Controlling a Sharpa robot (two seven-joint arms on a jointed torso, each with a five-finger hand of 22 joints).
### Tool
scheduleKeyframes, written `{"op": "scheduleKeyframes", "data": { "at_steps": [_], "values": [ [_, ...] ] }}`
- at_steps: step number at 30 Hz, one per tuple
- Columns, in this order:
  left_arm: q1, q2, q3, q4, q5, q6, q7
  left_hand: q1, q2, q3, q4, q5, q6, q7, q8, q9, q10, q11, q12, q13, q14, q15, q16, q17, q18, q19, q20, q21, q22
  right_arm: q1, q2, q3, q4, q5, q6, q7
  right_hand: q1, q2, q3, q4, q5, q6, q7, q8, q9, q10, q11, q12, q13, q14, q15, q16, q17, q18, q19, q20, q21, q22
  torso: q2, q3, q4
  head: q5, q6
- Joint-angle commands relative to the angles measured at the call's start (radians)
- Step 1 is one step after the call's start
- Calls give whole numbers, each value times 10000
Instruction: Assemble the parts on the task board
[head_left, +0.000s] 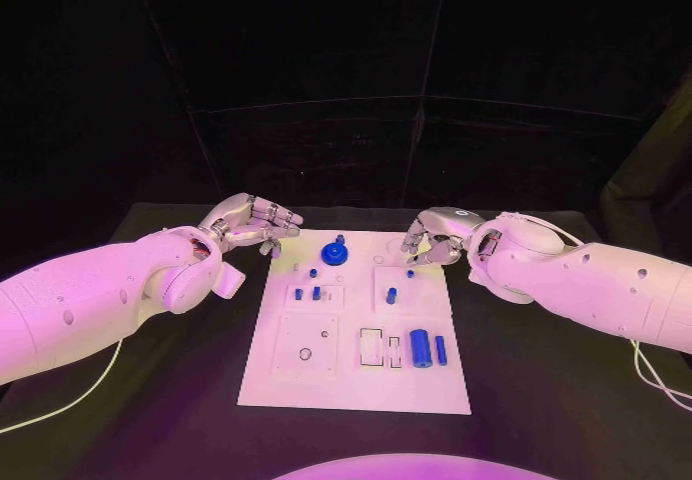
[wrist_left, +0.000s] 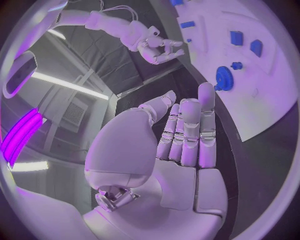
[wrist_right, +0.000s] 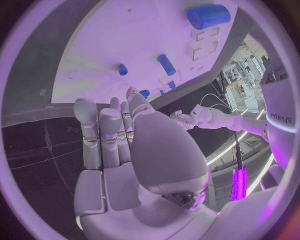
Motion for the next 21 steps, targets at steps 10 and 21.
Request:
{"op": "scheduleKeyframes", "data": {
  "at_steps": [10, 21],
  "values": [
    [-6, -318, 2, 665, 3553, -92, 1850, 62, 162, 31, -28, -46, 259, -54, 171, 24, 297, -90, 231, -2, -253, -46, -370, -551, 72, -155, -27, -194, -103, -249, -36, 5, 301, -2389, 646, -641, -114, -335, 283, -21, -140, -178, 110, -335, 0, -71, 124, -355, -614, 88, 139, 26, 60, -42, 173, 111, 143, 258, 19, 6, 12, -102, -9],
    [-14, -451, 0, 820, 3797, -93, 1894, 65, 148, 18, -43, -49, 270, -54, 184, 23, 307, -93, 248, -3, -292, -51, -435, -667, 71, -160, -35, -209, -112, -318, 73, 3, 246, -2456, 925, -636, -5, -239, 830, -114, -214, -1, 150, -384, 18, 102, 148, -479, -1002, 118, 145, 109, 138, -88, 337, 142, 336, 573, 17, 7, 8, -91, -62]
  ]
}}
